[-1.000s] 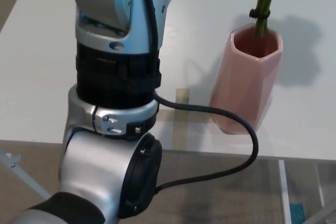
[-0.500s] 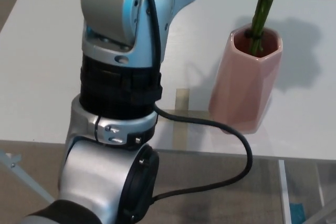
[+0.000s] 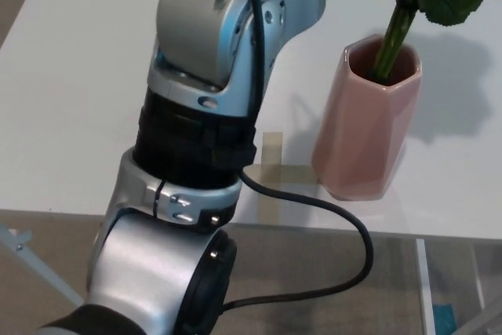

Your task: Use the left hand to pick up the rose and then lift and insert it into the pink vase.

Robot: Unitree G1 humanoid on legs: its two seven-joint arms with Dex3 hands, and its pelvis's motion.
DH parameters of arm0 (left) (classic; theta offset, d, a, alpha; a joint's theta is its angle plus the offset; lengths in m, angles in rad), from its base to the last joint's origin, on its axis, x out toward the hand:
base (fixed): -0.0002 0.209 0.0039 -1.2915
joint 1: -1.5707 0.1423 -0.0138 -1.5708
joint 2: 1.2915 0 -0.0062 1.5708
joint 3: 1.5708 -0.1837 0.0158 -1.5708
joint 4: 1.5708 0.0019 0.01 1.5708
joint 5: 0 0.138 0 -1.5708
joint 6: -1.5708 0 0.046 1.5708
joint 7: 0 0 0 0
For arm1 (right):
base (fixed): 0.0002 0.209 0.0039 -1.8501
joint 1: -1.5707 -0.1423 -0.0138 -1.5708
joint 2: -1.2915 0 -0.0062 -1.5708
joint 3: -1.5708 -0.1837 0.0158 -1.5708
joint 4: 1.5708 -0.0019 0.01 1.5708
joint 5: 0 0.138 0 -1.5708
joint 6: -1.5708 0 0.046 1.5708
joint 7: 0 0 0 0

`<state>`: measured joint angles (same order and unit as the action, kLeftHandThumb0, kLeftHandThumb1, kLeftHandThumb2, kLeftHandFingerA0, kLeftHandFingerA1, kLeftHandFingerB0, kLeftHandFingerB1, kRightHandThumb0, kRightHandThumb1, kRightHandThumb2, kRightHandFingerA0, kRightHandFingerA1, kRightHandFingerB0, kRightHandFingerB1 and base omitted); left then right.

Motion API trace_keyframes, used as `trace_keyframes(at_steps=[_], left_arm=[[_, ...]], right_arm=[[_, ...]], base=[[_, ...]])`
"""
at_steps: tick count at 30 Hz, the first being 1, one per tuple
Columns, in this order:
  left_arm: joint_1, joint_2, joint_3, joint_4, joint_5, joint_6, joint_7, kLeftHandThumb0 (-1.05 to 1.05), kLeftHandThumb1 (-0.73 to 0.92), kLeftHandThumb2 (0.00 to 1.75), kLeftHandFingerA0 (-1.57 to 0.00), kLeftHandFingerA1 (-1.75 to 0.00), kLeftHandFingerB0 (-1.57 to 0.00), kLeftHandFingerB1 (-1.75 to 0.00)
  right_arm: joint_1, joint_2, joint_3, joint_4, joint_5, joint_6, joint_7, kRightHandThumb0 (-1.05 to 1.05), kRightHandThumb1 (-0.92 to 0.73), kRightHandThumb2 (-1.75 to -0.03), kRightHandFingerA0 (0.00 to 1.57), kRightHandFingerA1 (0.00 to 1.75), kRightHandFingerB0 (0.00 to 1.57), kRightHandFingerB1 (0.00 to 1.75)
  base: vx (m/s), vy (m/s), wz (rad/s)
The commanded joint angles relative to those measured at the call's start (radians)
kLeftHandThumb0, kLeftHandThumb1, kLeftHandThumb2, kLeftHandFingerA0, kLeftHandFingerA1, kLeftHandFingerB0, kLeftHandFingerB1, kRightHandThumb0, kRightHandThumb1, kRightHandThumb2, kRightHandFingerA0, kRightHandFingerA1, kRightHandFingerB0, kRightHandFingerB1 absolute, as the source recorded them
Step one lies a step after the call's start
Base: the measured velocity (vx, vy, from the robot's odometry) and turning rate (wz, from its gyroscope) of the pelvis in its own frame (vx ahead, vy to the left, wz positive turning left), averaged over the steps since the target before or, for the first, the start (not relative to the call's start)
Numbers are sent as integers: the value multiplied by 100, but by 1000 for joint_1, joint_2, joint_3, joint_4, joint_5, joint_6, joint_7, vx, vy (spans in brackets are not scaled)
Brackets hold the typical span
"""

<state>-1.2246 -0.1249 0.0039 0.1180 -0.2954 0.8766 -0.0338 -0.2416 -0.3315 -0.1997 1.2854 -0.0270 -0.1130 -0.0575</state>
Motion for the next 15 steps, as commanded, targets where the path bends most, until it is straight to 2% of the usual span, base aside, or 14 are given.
trace_keyframes(at_steps=[1, 15], left_arm=[[-1, -12, -15, 42, 19, -64, -12, -16, 79, 68, -97, -147, -81, -89], [27, -9, -24, 81, 24, -118, -21, -16, 81, 67, -97, -147, -83, -86]], right_arm=[[1, 10, -3, 2, 10, 3, 12, -27, -66, -59, 69, 49, 56, 44], [1, 13, -7, 2, 10, 0, 12, -28, -66, -58, 70, 50, 56, 44]], base=[[0, 0, 0], [0, 0, 0]])
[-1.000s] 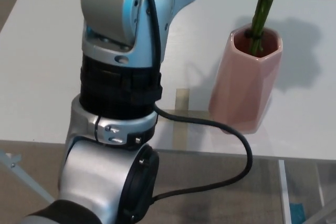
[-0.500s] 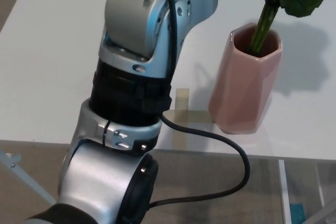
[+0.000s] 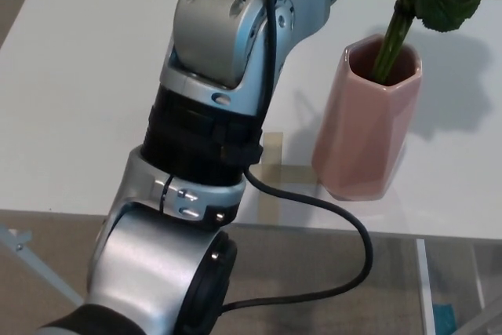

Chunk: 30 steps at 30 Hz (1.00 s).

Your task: Use the left hand to pick up the rose and then lift and insert it into the pink vase.

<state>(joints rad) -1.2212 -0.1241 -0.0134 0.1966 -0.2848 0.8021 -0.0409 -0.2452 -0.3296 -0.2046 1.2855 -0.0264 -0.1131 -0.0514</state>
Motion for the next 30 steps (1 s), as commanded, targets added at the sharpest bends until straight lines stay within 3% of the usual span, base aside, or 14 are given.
trace_keyframes(at_steps=[1, 28, 29, 30], left_arm=[[29, -9, -10, 7, 15, -54, -16, -16, 82, 67, -97, -147, -83, -86], [170, -42, -41, -52, 1, -51, 3, -18, 84, 67, -95, -139, -86, -80], [204, -21, -64, -92, 4, -35, -15, -23, 79, 63, -109, -82, -83, -51], [214, -15, -71, -104, 5, -30, -20, -23, 79, 63, -109, -82, -83, -51]], right_arm=[[4, 11, -2, 2, 10, 0, 6, -28, -66, -59, 70, 50, 56, 44], [-14, 16, -6, 8, 9, 8, 2, -28, -66, -59, 71, 50, 57, 44], [-19, 15, 1, 8, 2, 10, 2, -28, -66, -58, 71, 50, 57, 44], [-20, 15, 3, 8, 0, 11, 2, -28, -66, -58, 71, 50, 57, 44]], base=[[0, 0, 0], [0, 0, 0], [0, 0, 0], [0, 0, 0]])
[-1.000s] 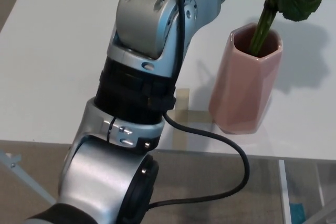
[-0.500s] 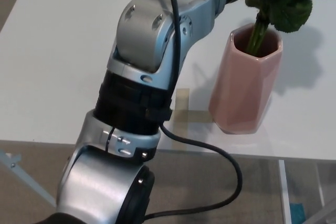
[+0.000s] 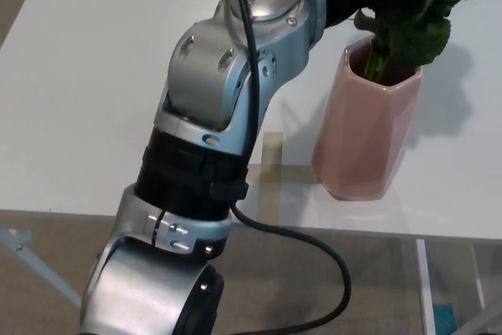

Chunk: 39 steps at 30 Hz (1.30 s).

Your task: Use the left hand to pick up the rose and then lift and insert it into the pink vase.

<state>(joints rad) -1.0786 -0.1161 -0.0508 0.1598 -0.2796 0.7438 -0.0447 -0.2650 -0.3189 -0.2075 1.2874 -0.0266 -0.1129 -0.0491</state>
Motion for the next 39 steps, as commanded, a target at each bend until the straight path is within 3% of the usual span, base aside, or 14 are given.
trace_keyframes(at_steps=[1, 2, 3, 6, 7, 17, 18, 25, 28, 29, 32, 35, 39], left_arm=[[77, -20, -38, -75, 0, 31, -18, -23, 79, 63, -109, -82, -83, -51], [79, -19, -39, -78, -1, 32, -17, -23, 79, 63, -109, -82, -83, -51], [89, 114, -148, -124, -5, 92, -184, -71, 43, 76, 0, 0, 0, -3], [85, 180, -192, -128, -13, 94, -267, -73, 43, 79, 0, 0, 0, -1], [91, 206, -197, -127, -24, 93, -297, -86, 43, 62, 0, 0, 0, -12], [134, 337, -198, -136, -48, 59, -415, -82, 46, 59, 0, 0, 0, -13], [134, 345, -199, -136, -46, 57, -422, -73, 38, 77, 0, 0, 0, -9], [102, 472, -202, -94, -28, 28, -548, -74, 42, 81, 0, 0, 0, -3], [100, 475, -203, -90, -28, 25, -556, -74, 42, 81, 0, 0, 0, -3], [92, 544, -221, -95, -3, 5, -608, -74, 42, 81, 0, 0, 0, -3], [90, 555, -225, -93, -1, 0, -620, -74, 42, 81, 0, 0, 0, -3], [82, 646, -293, -115, 75, -63, -676, -74, 42, 82, 0, 0, 0, -4], [58, 695, -353, -136, 127, -107, -705, -75, 41, 84, 0, 0, 0, -5]], right_arm=[[-1, 4, 7, 6, 0, 11, -1, -28, -66, -58, 71, 50, 57, 44], [-1, 4, 7, 6, 0, 11, -1, -28, -66, -58, 71, 50, 57, 44], [5, 3, 5, 3, 3, 1, 0, -28, -66, -58, 71, 50, 57, 44], [7, 5, 3, 3, 5, -2, -1, -28, -66, -58, 71, 50, 57, 44], [5, 5, 3, 4, 5, 1, -1, -28, -66, -58, 71, 50, 57, 44], [-22, 14, -11, 6, 18, 17, -4, -27, -66, -59, 71, 50, 57, 44], [-22, 14, -12, 6, 19, 18, -4, -27, -66, -59, 71, 50, 57, 44], [-15, 24, -25, 8, 24, 16, 1, -28, -66, -58, 70, 50, 58, 44], [-15, 24, -26, 8, 23, 16, 1, -28, -66, -58, 70, 50, 58, 44], [2, 26, -24, 8, 20, 9, 0, -28, -66, -59, 70, 50, 56, 44], [4, 26, -24, 8, 19, 8, 0, -28, -66, -59, 70, 50, 56, 44], [15, 24, -15, 12, 9, 8, 2, -28, -66, -58, 72, 50, 59, 45], [13, 24, -13, 12, 10, 10, 5, -28, -66, -58, 71, 50, 58, 44]], base=[[0, 0, 0], [0, 0, 0], [0, 0, 0], [0, 0, 0], [0, 0, 0], [0, 0, 0], [0, 0, 0], [0, 0, 0], [0, 0, 0], [0, 0, 0], [0, 0, 0], [0, 0, 0], [0, 0, 0]])
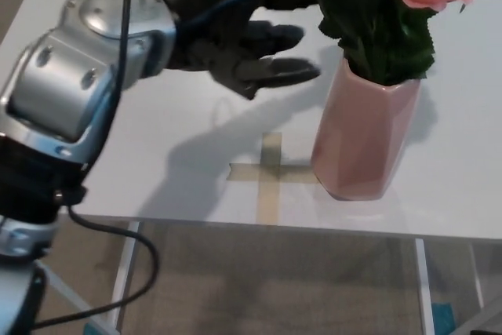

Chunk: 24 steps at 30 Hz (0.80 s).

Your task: Use the left hand to pick up the rose and then lift and insert it into the pink vase.

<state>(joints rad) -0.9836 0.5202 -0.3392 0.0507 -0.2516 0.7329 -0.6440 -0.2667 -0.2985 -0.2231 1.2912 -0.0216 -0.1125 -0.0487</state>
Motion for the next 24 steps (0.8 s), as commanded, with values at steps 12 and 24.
trace_keyframes(at_steps=[12, 24], left_arm=[[-180, 266, -362, -322, 441, -124, -195, -70, 38, 86, 0, 0, -6, -17], [-8, 550, -326, -606, 583, -89, -206, -88, 46, 55, 0, -11, -8, -28]], right_arm=[[-2, 6, 13, 3, 2, 13, 1, -28, -65, -59, 71, 50, 56, 44], [1, 4, 17, 6, -2, 8, 7, -27, -66, -59, 72, 51, 58, 45]], base=[[0, 0, 0], [0, 0, 0]])
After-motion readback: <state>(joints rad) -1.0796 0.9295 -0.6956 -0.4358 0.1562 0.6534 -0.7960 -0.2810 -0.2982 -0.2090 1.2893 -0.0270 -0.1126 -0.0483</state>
